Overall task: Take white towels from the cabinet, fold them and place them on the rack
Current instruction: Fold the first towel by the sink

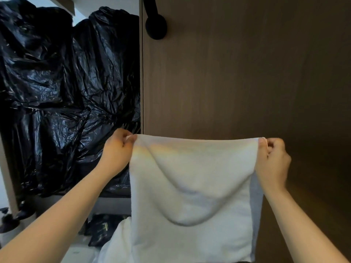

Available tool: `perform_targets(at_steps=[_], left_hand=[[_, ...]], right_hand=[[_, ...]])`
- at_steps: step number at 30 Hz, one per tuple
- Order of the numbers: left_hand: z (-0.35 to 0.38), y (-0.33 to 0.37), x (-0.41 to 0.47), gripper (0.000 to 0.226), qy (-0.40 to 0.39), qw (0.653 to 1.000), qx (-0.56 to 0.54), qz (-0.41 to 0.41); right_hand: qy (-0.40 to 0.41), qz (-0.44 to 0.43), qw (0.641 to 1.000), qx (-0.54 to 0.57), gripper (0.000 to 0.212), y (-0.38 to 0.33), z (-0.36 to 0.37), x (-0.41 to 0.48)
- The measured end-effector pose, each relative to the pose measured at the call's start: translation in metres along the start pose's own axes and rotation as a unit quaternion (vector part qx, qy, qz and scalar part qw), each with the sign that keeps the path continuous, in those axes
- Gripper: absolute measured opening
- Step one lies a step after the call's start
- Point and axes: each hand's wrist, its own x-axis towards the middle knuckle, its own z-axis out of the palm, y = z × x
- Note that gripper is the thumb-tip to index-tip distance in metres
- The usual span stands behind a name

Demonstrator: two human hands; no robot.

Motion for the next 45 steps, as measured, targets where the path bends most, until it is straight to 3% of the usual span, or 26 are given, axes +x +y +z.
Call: perform_targets(at_steps=[1,2,3,4,5,7,8,9,11,13,22,31,40,45], left_hand=[[0.003,0.003,0.000,0.021,-0.034,0.989,-0.115,-0.085],[0.004,0.008,0.001,0.022,-0.062,0.944,-0.269,-0.178],[0.004,0.013,0.005,0.025,-0.072,0.876,-0.402,-0.258],[0.005,0.014,0.008,0.026,-0.067,0.836,-0.454,-0.301],[0.007,0.014,0.011,0.024,-0.055,0.857,-0.418,-0.297],[0.012,0.006,0.014,0.021,-0.024,0.983,-0.116,-0.139],[0.013,0.001,0.013,0.019,-0.005,0.999,0.037,-0.025],[0.015,-0.003,0.010,0.019,0.001,0.990,0.123,0.062],[0.020,-0.010,0.005,0.019,0.001,0.975,0.170,0.145],[0.023,-0.013,0.001,0.018,0.015,0.978,0.145,0.147],[0.020,0.011,-0.027,0.017,-0.017,0.999,-0.032,-0.008],[0.029,0.033,-0.074,0.014,-0.054,0.980,-0.174,-0.076],[0.041,0.043,-0.101,0.010,-0.088,0.968,-0.222,-0.082],[0.031,0.039,-0.125,0.017,-0.134,0.927,-0.319,-0.148]], right_hand=[[0.020,0.001,1.000,0.002,0.030,0.001,0.001,-0.001],[0.042,0.006,0.999,0.007,0.030,0.003,0.001,0.000],[0.060,0.012,0.998,0.010,0.032,0.005,0.001,0.003],[0.063,0.020,0.998,0.002,0.034,0.008,0.002,0.006],[0.050,0.027,0.998,-0.015,0.034,0.012,0.002,0.008],[-0.002,0.041,0.998,-0.053,0.032,0.019,0.005,0.010],[-0.024,0.051,0.996,-0.071,0.031,0.022,0.007,0.010],[-0.037,0.060,0.993,-0.097,0.032,0.024,0.008,0.007],[-0.038,0.056,0.985,-0.157,0.032,0.028,0.009,0.001],[-0.026,0.031,0.986,-0.160,0.028,0.030,0.006,-0.006],[-0.051,0.012,0.995,0.080,0.021,-0.021,-0.011,-0.047],[-0.186,0.063,0.946,0.256,0.020,-0.077,-0.010,-0.097],[-0.264,0.098,0.909,0.307,0.015,-0.095,0.010,-0.130],[-0.293,0.104,0.902,0.300,0.009,-0.092,0.006,-0.142]])
